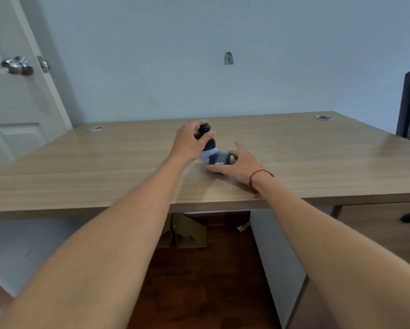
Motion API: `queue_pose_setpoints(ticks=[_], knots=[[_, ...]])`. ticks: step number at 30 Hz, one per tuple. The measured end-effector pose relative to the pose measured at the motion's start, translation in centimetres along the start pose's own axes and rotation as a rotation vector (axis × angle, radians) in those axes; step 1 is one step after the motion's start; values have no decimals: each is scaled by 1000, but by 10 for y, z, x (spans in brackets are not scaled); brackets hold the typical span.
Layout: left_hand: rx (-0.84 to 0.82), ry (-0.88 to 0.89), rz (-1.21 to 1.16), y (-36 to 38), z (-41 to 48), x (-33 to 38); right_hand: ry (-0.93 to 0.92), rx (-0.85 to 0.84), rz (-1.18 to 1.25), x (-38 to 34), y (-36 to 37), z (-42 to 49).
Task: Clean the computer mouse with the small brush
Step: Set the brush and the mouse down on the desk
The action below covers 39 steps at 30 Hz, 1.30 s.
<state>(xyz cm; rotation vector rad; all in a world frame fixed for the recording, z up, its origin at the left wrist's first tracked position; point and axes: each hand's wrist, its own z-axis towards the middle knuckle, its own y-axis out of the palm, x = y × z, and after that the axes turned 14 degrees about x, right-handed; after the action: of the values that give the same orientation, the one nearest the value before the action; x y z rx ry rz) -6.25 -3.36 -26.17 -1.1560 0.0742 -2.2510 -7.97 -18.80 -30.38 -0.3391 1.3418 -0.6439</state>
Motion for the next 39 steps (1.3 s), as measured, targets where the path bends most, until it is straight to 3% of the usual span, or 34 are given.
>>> queue_pose_setpoints(ticks=[3,7,11,16,21,26,31,39], knots=[[-142,-107,-149,-2,1,8,-25,10,-15,3,2,1],[-87,73,52,3,2,4,-38,-2,6,2,1,-1],[-114,79,9,6,-4,2,-39,3,34,5,3,0],[-323,-33,-100,1,10,13,-35,4,25,7,5,3],[-101,54,29,9,-2,10,-41,-19,43,5,4,2],[-283,-99,-124,-9,8,8,-60,1,26,6,6,1],[-60,32,82,-4,1,-6,-53,7,6,4,5,-2],[-108,152,389,-7,-24,-44,-53,-8,-41,3,7,2]])
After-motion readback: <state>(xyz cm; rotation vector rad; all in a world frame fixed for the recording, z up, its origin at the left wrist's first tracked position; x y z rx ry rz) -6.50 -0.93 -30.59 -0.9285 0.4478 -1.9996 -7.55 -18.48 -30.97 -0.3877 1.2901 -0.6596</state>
